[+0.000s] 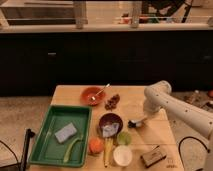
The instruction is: Wipe table surface with brush
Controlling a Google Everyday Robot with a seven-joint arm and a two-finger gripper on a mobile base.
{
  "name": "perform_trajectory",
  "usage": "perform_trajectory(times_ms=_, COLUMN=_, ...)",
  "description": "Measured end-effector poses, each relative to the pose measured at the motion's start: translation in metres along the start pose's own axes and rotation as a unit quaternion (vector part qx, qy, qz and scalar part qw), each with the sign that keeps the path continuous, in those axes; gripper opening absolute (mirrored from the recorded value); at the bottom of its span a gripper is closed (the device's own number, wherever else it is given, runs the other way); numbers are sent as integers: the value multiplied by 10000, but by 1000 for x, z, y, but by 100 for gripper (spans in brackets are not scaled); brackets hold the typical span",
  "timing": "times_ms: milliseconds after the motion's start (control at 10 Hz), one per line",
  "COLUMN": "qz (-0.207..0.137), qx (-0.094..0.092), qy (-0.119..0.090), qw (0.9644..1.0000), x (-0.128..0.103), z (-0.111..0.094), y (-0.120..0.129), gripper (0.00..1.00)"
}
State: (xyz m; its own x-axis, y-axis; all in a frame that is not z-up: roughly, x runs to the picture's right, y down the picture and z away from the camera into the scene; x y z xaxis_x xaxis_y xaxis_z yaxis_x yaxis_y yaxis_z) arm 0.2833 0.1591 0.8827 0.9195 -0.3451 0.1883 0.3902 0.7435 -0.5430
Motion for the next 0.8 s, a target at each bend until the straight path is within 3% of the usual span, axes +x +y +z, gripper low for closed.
perform_trajectory(times_ms=400, qz=418, qx=-32, qy=403, qw=9983, x=40, z=-7, y=19, gripper=0)
perform_trajectory(times_ms=800, qz=699, qx=19, qy=703, qw=9951, x=62, z=-15, y=-7, gripper=0)
